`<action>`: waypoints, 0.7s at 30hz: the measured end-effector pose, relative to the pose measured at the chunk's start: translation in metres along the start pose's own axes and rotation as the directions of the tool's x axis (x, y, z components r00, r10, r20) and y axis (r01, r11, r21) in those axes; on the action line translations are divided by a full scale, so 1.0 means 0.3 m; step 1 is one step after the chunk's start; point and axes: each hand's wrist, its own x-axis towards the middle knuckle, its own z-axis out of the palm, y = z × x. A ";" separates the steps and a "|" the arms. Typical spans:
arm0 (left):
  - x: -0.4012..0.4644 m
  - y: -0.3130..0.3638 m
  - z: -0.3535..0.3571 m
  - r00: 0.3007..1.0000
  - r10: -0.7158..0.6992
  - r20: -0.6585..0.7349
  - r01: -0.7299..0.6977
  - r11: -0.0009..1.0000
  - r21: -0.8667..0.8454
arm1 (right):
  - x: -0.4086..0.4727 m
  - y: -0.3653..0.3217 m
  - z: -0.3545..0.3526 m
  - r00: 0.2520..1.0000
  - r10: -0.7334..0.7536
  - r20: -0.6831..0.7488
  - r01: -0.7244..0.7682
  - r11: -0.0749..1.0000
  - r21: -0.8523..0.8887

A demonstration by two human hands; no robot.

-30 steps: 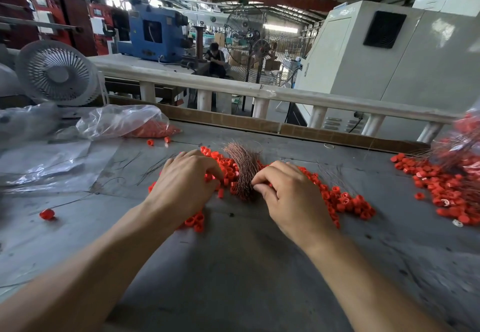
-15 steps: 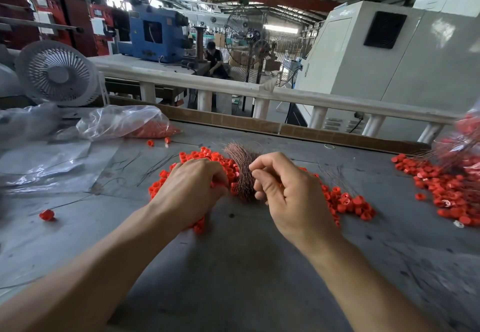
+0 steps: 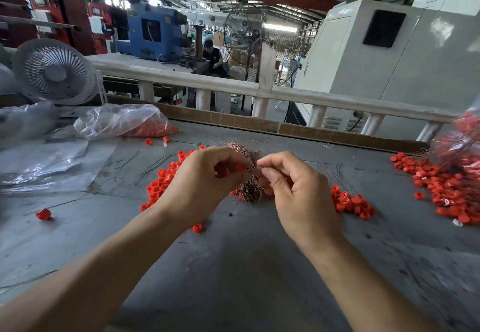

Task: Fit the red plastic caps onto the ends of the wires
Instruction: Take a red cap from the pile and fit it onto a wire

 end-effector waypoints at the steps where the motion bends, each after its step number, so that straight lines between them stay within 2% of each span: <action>1: 0.000 0.003 0.001 1.000 0.013 0.000 -0.013 1.000 -0.010 | -0.002 -0.001 0.000 1.000 0.006 0.002 -0.006 1.000 0.005; 13: -0.004 0.023 0.007 1.000 -0.021 0.001 0.020 0.959 -0.283 | -0.005 -0.009 0.001 1.000 0.003 0.002 -0.003 0.999 0.041; 21: -0.001 0.016 0.006 1.000 -0.016 0.014 0.019 0.950 -0.311 | -0.010 -0.009 0.004 1.000 0.001 0.030 -0.002 0.998 0.055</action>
